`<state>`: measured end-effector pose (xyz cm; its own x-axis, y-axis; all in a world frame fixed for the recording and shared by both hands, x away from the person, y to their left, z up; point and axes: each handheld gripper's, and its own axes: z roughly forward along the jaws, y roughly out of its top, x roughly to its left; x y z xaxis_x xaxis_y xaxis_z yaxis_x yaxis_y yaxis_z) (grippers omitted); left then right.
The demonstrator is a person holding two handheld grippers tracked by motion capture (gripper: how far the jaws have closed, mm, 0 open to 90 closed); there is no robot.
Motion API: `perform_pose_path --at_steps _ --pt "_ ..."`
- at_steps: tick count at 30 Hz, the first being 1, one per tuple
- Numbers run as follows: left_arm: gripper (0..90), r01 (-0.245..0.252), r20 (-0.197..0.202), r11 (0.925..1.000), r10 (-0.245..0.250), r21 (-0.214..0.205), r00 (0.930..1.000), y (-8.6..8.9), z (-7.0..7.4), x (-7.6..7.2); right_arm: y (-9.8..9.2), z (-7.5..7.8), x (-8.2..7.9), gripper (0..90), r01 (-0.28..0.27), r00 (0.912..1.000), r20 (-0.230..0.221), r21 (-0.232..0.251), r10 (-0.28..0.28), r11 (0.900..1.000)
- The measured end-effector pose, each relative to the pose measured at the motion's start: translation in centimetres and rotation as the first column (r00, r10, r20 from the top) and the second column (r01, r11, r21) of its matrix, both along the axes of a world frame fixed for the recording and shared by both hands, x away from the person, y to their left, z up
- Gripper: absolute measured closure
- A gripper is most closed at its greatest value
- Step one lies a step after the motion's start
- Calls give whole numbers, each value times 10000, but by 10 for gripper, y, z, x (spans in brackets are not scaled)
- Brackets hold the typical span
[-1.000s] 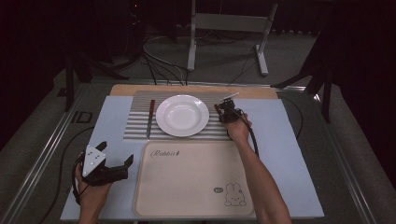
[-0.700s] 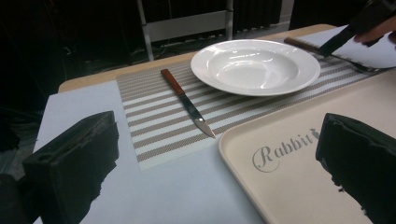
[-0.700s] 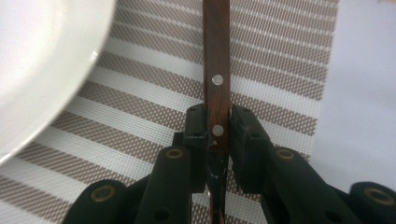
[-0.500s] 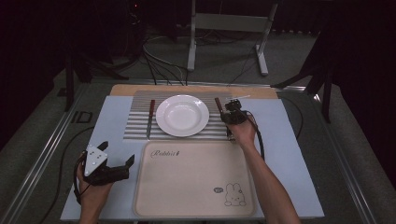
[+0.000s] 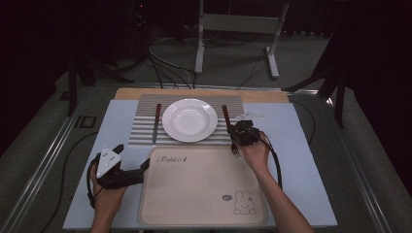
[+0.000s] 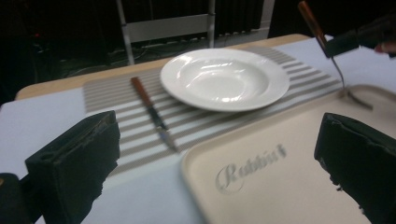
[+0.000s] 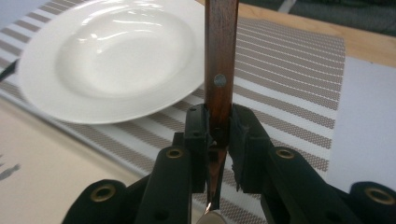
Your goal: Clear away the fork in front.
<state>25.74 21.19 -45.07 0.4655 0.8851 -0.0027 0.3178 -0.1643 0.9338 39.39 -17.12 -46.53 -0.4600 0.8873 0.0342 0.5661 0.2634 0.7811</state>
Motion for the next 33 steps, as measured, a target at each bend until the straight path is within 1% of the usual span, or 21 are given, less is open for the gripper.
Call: perform_pose_path --at_steps 2,5,6,7,12,15,18,21,23,25,26,27,29,30,31,33 --pt "11 201 57 9998 -201 27 9998 -11 4 5 1 -1 -7 784 -92 9997 206 2 92 10000" --pt "14 512 20 9986 -512 -151 9987 -28 7 16 1 -3 -16 784 -188 9992 358 196 181 9996" --pt "14 606 -10 9981 -606 -149 9982 -35 8 20 1 -3 -18 784 -205 9989 425 215 196 9996" --pt "14 688 -40 9976 -689 -100 9976 -41 9 24 1 -4 -20 784 -230 9988 446 240 219 9994" --pt "15 1092 -58 9933 -1095 -367 9940 -78 14 45 1 -7 -30 784 -340 9979 570 498 312 9982" --pt "18 1333 -112 9902 -1339 -423 9909 -100 15 55 3 -6 -36 784 -455 9967 696 629 411 9970" --pt "40 1493 -323 9877 -1509 -467 9880 -119 15 63 6 -3 -45 784 -663 9944 868 652 606 9957" --pt "71 1658 -536 9845 -1688 -578 9842 -134 15 72 10 -1 -53 784 -869 9913 1056 738 789 9935" --pt "92 1683 -697 9840 -1721 -579 9826 -143 15 77 12 -1 -58 784 -986 9895 1142 807 891 9918" --pt "141 1588 -837 9848 -1646 -709 9828 -151 14 82 14 -1 -62 784 -1052 9885 1173 839 950 9909" --pt "162 1582 -932 9841 -1654 -805 9818 -155 13 85 14 -2 -64 784 -1068 9881 1206 879 958 9904" --pt "169 1597 -1063 9835 -1683 -853 9800 -158 12 87 15 -2 -65 784 -1090 9876 1226 891 977 9900" --pt "229 1738 -1281 9798 -1857 -990 9742 -164 9 91 16 -2 -68 784 -1152 9864 1287 969 1023 9886" --pt "271 1845 -1385 9763 -1994 -1131 9701 -167 7 93 16 -1 -69 784 -1193 9856 1318 979 1060 9880" --pt "314 1981 -1537 9724 -2160 -1236 9642 -170 6 94 17 -1 -71 784 -1238 9845 1368 962 1101 9876" --pt "413 2345 -1696 9603 -2590 -1514 9509 -175 3 96 19 0 -73 784 -1354 9818 1466 941 1208 9863"
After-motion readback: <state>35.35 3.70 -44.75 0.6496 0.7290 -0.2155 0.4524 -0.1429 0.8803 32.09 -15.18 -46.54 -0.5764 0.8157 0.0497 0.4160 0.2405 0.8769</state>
